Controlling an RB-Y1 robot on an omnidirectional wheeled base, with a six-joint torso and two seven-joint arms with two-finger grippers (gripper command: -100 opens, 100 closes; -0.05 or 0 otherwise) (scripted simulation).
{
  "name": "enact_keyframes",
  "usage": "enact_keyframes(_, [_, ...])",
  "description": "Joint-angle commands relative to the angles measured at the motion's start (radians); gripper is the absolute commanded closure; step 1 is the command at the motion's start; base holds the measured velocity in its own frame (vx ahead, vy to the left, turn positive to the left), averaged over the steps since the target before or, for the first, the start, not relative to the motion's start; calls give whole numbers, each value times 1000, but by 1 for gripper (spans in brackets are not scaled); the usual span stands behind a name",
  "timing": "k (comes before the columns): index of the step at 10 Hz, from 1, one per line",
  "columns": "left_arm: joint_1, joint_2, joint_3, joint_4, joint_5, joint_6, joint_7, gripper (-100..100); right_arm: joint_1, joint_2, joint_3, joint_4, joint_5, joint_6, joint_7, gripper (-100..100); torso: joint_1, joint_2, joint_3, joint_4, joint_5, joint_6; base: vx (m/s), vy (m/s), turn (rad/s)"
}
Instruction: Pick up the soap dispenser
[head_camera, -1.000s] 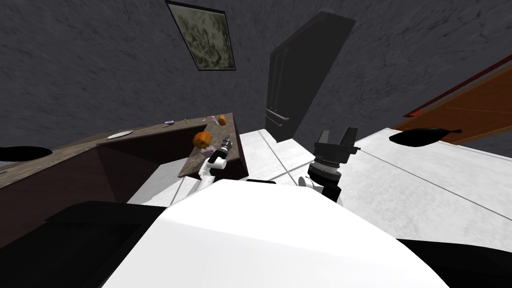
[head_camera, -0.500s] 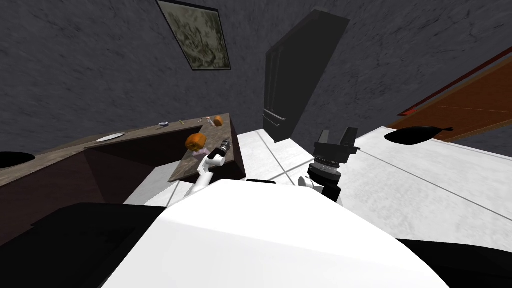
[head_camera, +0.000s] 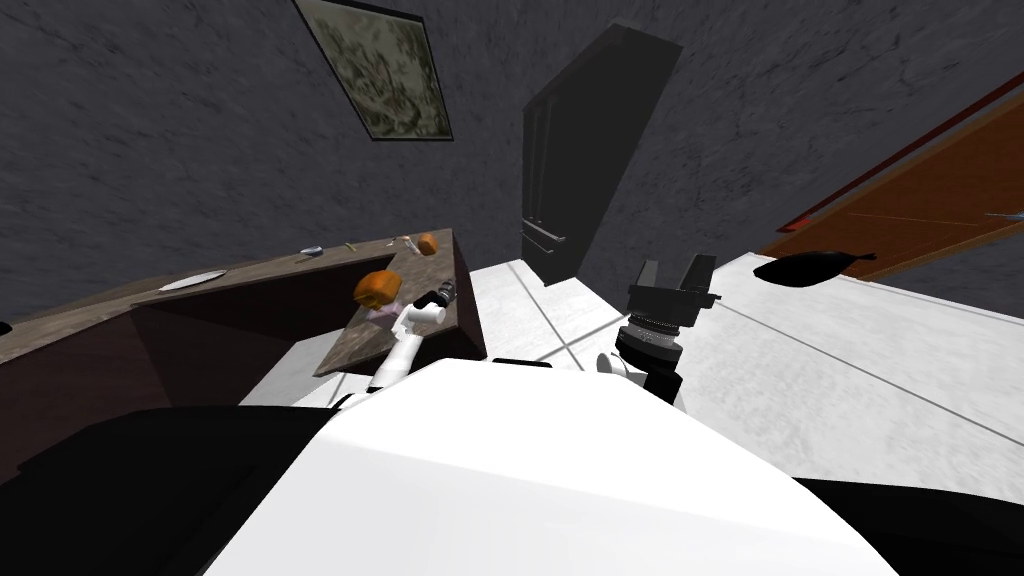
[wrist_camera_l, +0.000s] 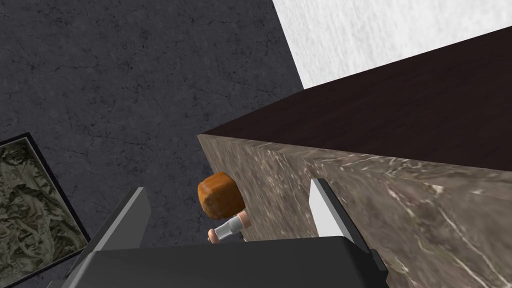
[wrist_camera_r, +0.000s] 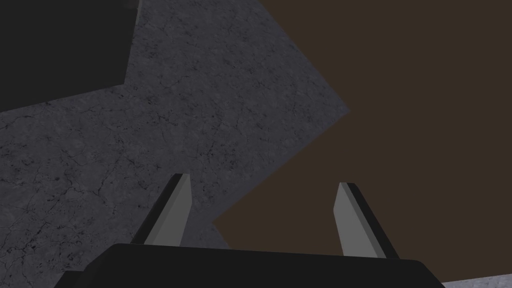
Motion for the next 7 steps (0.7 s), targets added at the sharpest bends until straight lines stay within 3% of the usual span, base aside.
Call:
enact_keyframes(1, [-13,15,4,32,10,50,-6,-100,0,0,0,0,0,0,0,0,0,0,0,0,0,0,70,-90,-24])
enact_keyframes(2, [-13,15,4,32,10,65,-6,-100,0,0,0,0,0,0,0,0,1,0,0,0,0,0,33,-37,11])
enact_keyframes(5, [-77,71,21,118,47,167,-26,-100,0,0,0,0,0,0,0,0,3,2,1,0,1,0,54,-77,-44])
enact_keyframes(7, [-77,71,21,130,47,205,-26,-100,0,0,0,0,0,0,0,0,2,1,0,0,0,0,41,-51,-9])
